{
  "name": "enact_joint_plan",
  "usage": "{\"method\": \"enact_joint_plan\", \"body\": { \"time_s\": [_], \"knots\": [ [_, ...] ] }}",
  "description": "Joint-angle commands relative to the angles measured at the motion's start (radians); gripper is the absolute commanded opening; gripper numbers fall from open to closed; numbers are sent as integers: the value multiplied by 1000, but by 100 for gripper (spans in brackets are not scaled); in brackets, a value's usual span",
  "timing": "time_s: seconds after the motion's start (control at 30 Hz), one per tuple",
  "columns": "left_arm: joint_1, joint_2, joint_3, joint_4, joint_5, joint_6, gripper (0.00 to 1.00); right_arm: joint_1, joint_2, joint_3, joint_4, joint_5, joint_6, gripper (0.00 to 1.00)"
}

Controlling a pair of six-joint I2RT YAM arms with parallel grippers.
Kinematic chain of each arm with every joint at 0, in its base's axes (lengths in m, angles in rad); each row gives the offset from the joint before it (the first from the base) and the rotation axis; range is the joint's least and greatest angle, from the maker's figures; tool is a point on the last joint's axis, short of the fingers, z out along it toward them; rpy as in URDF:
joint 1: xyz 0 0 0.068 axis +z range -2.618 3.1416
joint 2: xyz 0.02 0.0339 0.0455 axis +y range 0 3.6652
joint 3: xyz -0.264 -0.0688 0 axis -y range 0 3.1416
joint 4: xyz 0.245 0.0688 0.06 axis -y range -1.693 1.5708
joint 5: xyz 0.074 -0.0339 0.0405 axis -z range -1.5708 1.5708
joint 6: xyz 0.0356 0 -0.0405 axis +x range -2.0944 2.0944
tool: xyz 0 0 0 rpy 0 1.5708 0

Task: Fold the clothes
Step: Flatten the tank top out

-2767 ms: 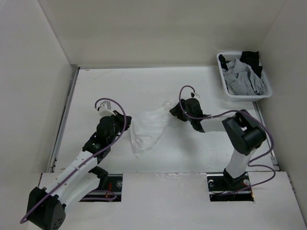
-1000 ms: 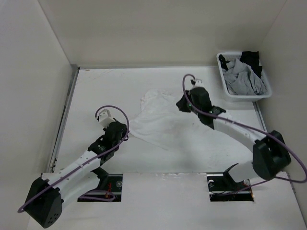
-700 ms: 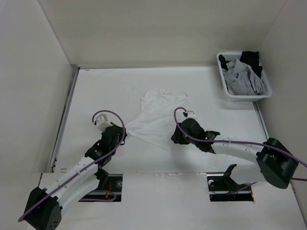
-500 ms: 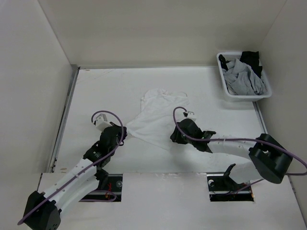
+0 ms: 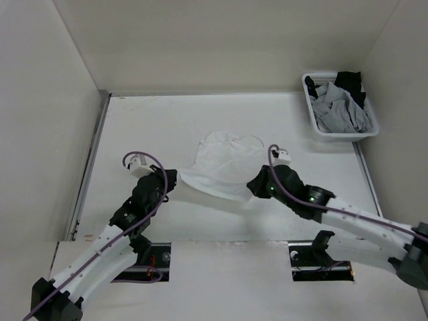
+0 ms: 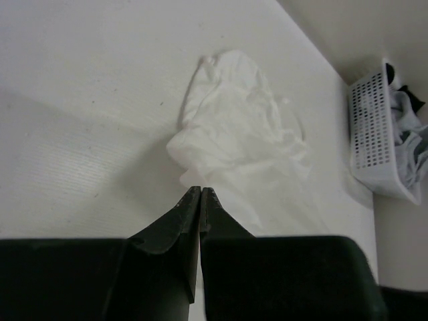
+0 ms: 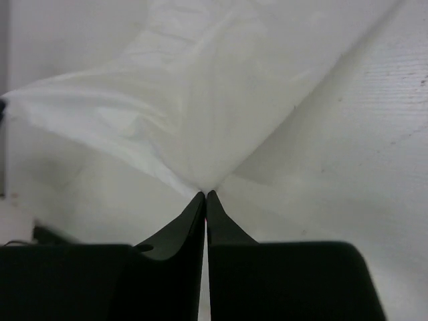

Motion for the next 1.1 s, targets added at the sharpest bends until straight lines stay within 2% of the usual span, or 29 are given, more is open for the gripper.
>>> {"method": "enact_joint_plan", "body": {
  "time_s": [0.0, 0.03, 0.07, 0.1, 0.17, 0.3, 0.53, 0.6, 0.67, 0.77, 0.83, 0.9, 0.97, 1.07],
  "knots": [
    [-11, -38, 50, -28, 8, 11, 0, 44, -202, 37, -337, 36, 10, 9],
    [-14, -40, 44, -37, 13, 7, 0, 42, -241, 31, -365, 45, 13, 13],
    [-17, -38, 36, -39, 16, 1, 0, 20, -265, 19, -367, 54, 13, 23],
    [-18, -32, 27, -39, 17, -7, 0, -11, -269, 7, -347, 62, 12, 33],
    [-22, -14, 15, -36, 20, -19, 0, -74, -237, -19, -266, 57, -14, 45],
    [-8, 6, 10, -26, 25, -15, 0, -162, -93, -70, -70, -48, -38, 50],
    [29, 26, 1, 9, 51, 1, 0, -198, 150, -102, 87, -85, -38, 54],
    [41, 40, -4, 24, 66, 4, 0, -208, 219, -87, 136, -104, -38, 51],
    [54, 49, -8, 33, 77, 7, 0, -226, 294, -64, 191, -122, -36, 42],
    [69, 55, -13, 44, 91, 16, 0, -263, 401, -15, 272, -141, -38, 21],
    [77, 52, -8, 50, 106, 24, 0, -280, 432, 19, 329, -121, -62, 2],
    [83, 39, 8, 50, 115, 36, 0, -277, 377, 48, 319, -47, -85, 0],
    [86, 2, 33, 40, 117, 47, 0, -243, 234, 63, 267, 40, -125, 0],
    [86, -64, 68, 17, 112, 56, 0, -150, -3, 114, 92, 149, -166, 0]
  ]
}}
